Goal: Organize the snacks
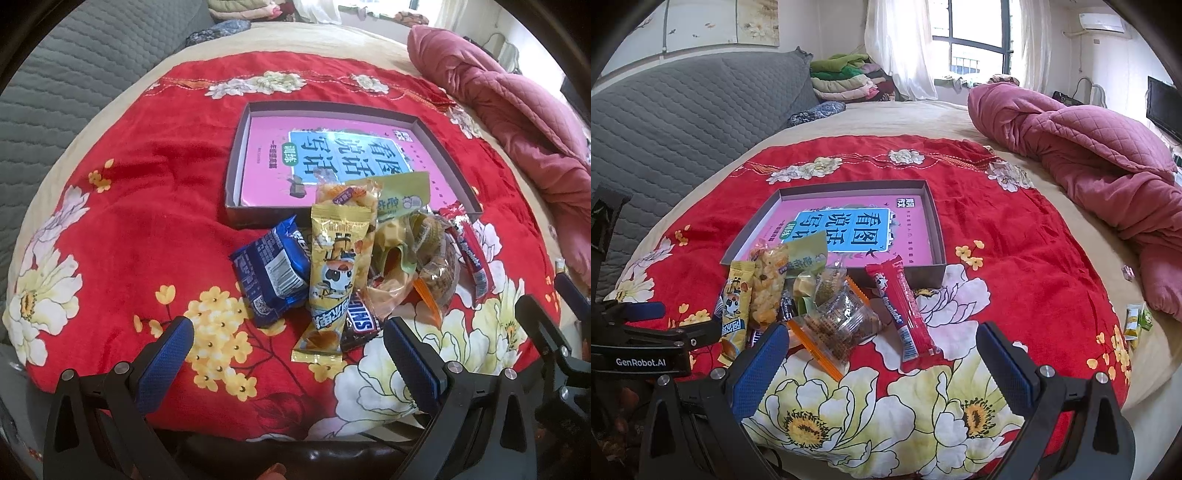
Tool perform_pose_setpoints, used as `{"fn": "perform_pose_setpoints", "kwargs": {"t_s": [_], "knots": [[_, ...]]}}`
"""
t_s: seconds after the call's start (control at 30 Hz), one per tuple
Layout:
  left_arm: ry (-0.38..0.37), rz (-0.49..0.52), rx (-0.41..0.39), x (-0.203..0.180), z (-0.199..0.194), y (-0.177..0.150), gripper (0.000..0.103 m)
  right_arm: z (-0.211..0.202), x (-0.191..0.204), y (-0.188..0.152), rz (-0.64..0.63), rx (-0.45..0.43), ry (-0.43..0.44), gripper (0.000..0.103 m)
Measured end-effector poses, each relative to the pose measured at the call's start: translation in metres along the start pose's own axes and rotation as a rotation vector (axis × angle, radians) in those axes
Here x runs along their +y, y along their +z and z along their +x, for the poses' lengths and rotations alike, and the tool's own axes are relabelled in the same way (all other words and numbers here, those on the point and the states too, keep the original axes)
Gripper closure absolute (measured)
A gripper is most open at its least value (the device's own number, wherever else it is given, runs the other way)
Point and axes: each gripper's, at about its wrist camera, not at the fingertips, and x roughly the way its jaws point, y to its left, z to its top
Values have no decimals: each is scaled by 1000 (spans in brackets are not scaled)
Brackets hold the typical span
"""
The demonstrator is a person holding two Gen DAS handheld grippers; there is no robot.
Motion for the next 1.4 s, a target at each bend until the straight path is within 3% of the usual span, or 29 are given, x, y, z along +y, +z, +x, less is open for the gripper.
{"fn": "perform_pose_setpoints", "kwargs": {"t_s": [0.87, 1.1, 1.4], "knots": [[-50, -75, 37, 24, 14, 8, 1, 9, -23, -1, 86, -21, 57, 1], [-122, -23, -10, 8, 6, 8, 1, 18, -29, -1, 109, -8, 78, 1], [-131, 14, -35, -2, 8, 11, 2, 29, -35, 0, 123, 5, 92, 1]]}}
